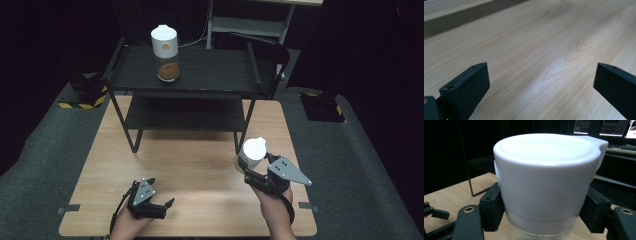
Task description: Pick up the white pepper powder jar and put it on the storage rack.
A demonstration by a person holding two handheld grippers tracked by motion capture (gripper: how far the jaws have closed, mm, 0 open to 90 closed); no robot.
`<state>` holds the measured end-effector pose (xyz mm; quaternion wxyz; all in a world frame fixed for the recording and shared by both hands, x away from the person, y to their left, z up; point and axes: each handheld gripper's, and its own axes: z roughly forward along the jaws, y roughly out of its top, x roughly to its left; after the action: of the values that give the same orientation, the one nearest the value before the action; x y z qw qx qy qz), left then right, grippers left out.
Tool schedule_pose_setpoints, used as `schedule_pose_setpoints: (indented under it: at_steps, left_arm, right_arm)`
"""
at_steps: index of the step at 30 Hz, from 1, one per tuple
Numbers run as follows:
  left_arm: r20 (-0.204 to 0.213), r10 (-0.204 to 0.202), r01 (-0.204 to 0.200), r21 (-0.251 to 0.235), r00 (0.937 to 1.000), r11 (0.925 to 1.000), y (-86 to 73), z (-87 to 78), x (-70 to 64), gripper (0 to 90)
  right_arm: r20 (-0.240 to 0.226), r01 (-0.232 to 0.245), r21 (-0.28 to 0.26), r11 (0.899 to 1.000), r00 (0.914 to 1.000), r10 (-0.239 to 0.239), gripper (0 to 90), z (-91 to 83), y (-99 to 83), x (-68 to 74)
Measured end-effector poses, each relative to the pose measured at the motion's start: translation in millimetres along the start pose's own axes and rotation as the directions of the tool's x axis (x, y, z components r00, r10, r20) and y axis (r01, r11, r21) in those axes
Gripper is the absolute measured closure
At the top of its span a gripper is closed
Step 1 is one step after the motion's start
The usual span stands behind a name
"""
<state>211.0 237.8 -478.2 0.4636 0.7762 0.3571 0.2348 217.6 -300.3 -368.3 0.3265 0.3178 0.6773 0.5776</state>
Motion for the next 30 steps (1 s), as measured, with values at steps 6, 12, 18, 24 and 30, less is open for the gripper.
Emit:
schedule_pose_setpoints:
  at_steps: [6,12,18,24,30]
  left_arm:
    - [0.003,0.005,-0.005,0.001,1.0,1.0,0.3,0.1,-0.2,0.8]
    - [0.011,0.01,-0.01,0.004,0.9999,0.9999,0.8,0.4,0.7,0.8]
    - [0.017,0.003,-0.003,0.004,0.9998,1.0,0.8,0.5,2.6,0.8]
    - [0.019,0.002,-0.003,0.007,0.9998,1.0,1.3,0.9,3.1,0.8]
    - [0.021,0.004,-0.004,0.009,0.9998,1.0,1.7,1.2,3.1,0.8]
  right_arm:
    - [-0.018,-0.001,-0.014,1.0,0.9998,0.0,30.6,8.4,19.9,0.6]
    - [-0.03,-0.006,-0.022,1.0,0.9995,0.006,30.6,15.2,42.0,0.1]
    - [-0.035,-0.01,-0.028,1.0,0.9993,0.009,30.6,22.9,61.0,-2.4]
    - [-0.047,-0.035,-0.032,0.999,0.9983,0.034,30.6,29.6,75.5,-7.0]
    - [-0.051,-0.034,-0.04,0.999,0.9982,0.032,30.6,35.5,89.7,-7.2]
